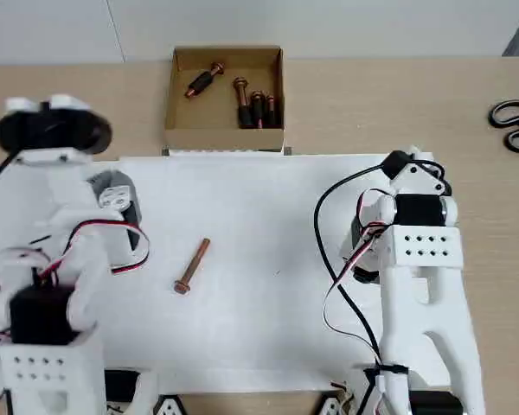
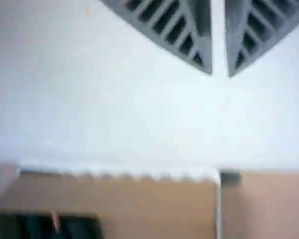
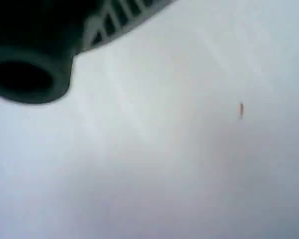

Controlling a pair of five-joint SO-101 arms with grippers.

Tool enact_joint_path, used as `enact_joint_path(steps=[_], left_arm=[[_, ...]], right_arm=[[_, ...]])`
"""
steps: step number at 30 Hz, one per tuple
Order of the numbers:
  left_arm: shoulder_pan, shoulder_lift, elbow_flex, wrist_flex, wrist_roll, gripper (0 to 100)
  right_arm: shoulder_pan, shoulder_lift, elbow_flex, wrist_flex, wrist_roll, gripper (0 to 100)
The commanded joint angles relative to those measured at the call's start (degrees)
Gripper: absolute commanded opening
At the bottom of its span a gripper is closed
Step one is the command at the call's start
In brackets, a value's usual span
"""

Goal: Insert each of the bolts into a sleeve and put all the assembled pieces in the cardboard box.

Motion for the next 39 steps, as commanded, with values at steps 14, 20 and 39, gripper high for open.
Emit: enact_joint_path(steps=[14, 20, 39], left_arm=[[4.48, 21.63, -8.57, 21.01, -9.85, 1], [4.57, 28.40, -8.57, 21.10, -12.48, 1], [15.82, 46.15, -8.22, 21.19, -24.44, 3]], right_arm=[[0.57, -2.15, -2.55, 2.42, 0.35, 0.3], [0.40, -2.15, -2.55, 2.33, 0.35, 0.3], [0.04, -2.15, 2.55, -4.00, 3.16, 0.4]])
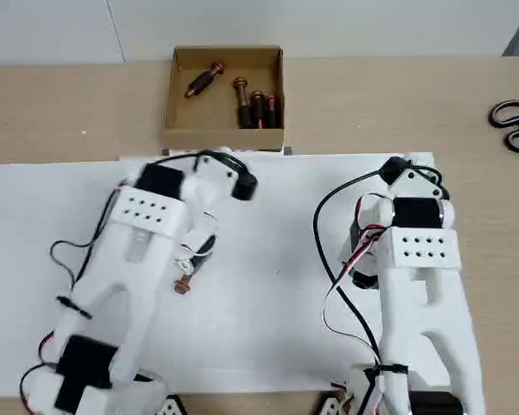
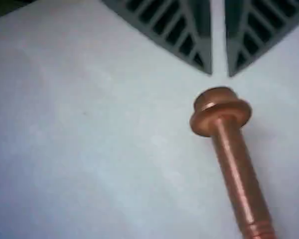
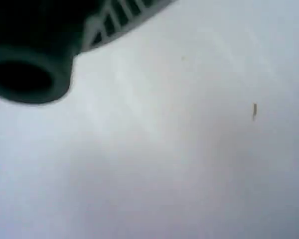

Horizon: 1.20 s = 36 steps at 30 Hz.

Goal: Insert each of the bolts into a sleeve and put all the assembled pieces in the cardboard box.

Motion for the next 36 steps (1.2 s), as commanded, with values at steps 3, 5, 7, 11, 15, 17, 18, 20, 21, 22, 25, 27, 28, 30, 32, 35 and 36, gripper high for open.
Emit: enact_joint_path(steps=[3, 5, 7, 11, 15, 17, 18, 20, 21, 22, 25, 27, 28, 30, 32, 35, 36], left_arm=[[0.62, 1.93, -2.24, 1.23, -0.44, 5], [0.70, 2.37, -2.24, 1.05, -0.44, 5], [0.62, 3.08, -2.24, 0.79, -0.35, 5], [0.62, 6.15, -2.15, -0.26, -0.44, 6], [0.62, 9.23, -2.59, -0.35, -0.62, 8], [0.62, 9.93, -2.77, -1.32, -1.58, 8], [0.53, 9.93, -2.77, -2.02, -1.85, 8], [0.44, 10.02, -2.77, -2.81, -2.11, 8], [0.26, 10.37, -2.77, -3.25, -2.11, 8], [0.18, 10.46, -2.42, -3.78, -2.20, 8], [0.18, 10.46, -2.59, -4.31, -3.52, 8], [0.18, 10.46, -2.59, -4.40, -4.04, 8], [0.09, 10.46, -2.59, -4.40, -4.22, 8], [-0.88, 10.46, -2.59, -4.84, -5.19, 8], [-3.08, 10.46, -2.59, -5.19, -7.03, 8], [-6.59, 10.46, -2.59, -5.54, -9.14, 9], [-7.30, 10.46, -2.33, -5.54, -9.58, 9]], right_arm=[[0.40, -2.07, -0.35, -1.36, 3.96, 0.4], [0.40, -2.07, -0.35, -1.54, 3.96, 0.4], [0.48, -2.07, -0.35, -2.42, 4.04, 0.4], [0.40, -2.07, -0.35, -2.59, 4.04, 0.4], [0.48, -2.07, -0.35, -2.33, 4.04, 0.4], [0.48, -2.07, -0.35, -2.15, 4.04, 0.4], [0.48, -2.07, -0.35, -2.15, 4.04, 0.4], [0.48, -2.07, -0.35, -2.07, 4.13, 0.4], [0.48, -2.07, -0.35, -1.98, 4.13, 0.4], [0.48, -2.07, -0.35, -1.98, 4.13, 0.4], [0.40, -2.07, -0.35, -1.98, 4.13, 0.4], [0.22, -2.07, -0.35, -1.98, 4.13, 0.4], [0.22, -2.07, -0.35, -1.98, 4.13, 0.4], [0.13, -2.07, -0.35, -1.98, 4.13, 0.4], [0.13, -2.07, -0.35, -1.98, 4.13, 0.4], [0.13, -2.07, -0.35, -2.24, 4.13, 0.4], [0.13, -2.07, -0.35, -2.42, 4.13, 0.4]])
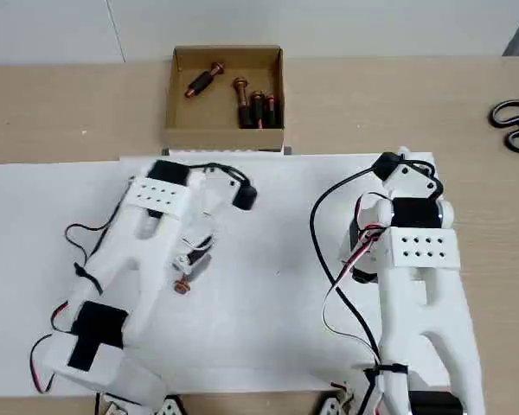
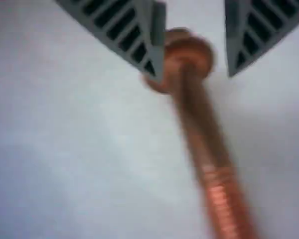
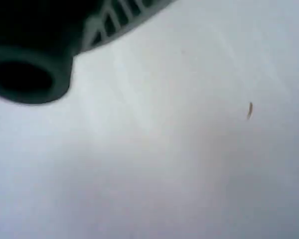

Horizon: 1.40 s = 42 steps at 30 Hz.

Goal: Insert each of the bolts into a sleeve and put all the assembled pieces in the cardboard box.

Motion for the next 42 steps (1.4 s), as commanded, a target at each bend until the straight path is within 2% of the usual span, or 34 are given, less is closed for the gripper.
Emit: enact_joint_path(steps=[1, 9, 16, 28, 32, 38, 42], left_arm=[[-2.20, -0.26, -1.80, -0.35, -1.32, 10], [0.88, -0.18, -1.80, -0.97, -1.32, 11], [0.44, -0.18, -1.19, -1.49, -1.05, 11], [0.53, -0.18, 8.13, -10.73, -1.05, 10], [0.88, -0.18, 9.10, -10.29, -1.05, 1], [0.88, -0.79, 8.31, -6.51, -1.14, 0], [0.88, -0.88, 2.95, -1.93, -1.14, 0]], right_arm=[[0.04, -2.07, -0.44, -0.57, 0.44, 0.4], [-2.77, -2.07, -0.44, -0.66, 0.09, 0.4], [-4.09, -2.07, -0.44, -0.66, 0.00, 0.4], [-3.91, -2.07, -0.44, -0.40, 0.09, 0.4], [-3.91, -2.07, -0.53, -0.66, 0.18, 0.4], [-4.00, -2.07, -0.53, -2.86, 0.26, 0.4], [-3.91, -2.07, -0.53, -3.12, 0.26, 0.4]])
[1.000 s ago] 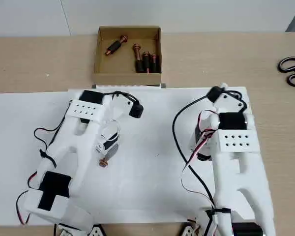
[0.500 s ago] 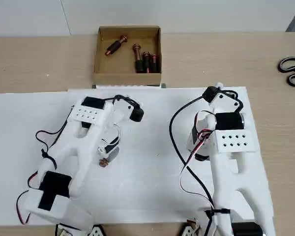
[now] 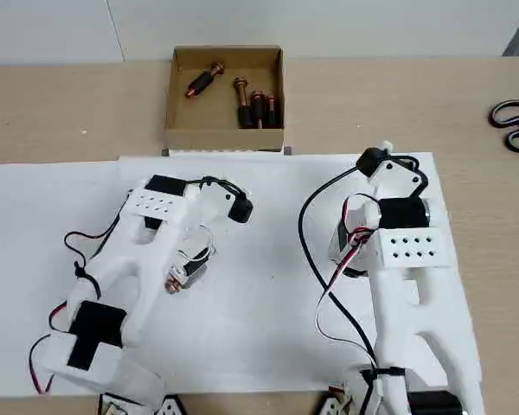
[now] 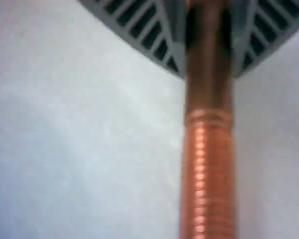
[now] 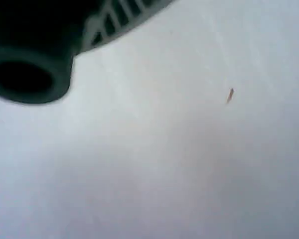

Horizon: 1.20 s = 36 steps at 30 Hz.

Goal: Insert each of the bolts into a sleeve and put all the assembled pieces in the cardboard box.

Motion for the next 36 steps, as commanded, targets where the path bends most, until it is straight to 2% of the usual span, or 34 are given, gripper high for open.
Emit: enact_joint_path(steps=[1, 8, 12, 17, 22, 27, 36], left_arm=[[0.00, -0.88, -6.81, 5.01, -0.26, 0], [0.09, -0.88, -23.16, 11.69, -1.41, 0], [2.55, -0.88, -24.48, 11.96, -14.86, 0], [5.45, -0.97, -24.66, 11.96, -27.43, 0], [5.63, -0.88, -24.31, 11.87, -37.98, 0], [4.57, -0.88, -24.31, 11.78, -52.48, 0], [4.40, -0.44, -24.31, 11.60, -68.48, 0]], right_arm=[[0.13, -2.07, -0.53, -0.75, 0.26, 0.4], [2.24, -2.07, -0.53, -0.66, 0.26, 0.4], [4.26, -2.07, -0.53, -0.66, 0.35, 0.4], [6.02, -2.07, -0.53, -0.31, 0.35, 0.4], [7.08, -2.07, -0.53, -0.22, 0.62, 0.4], [7.16, -2.07, -0.53, -0.31, 3.52, 0.4], [7.25, -2.07, -0.53, -0.22, 3.52, 0.4]])
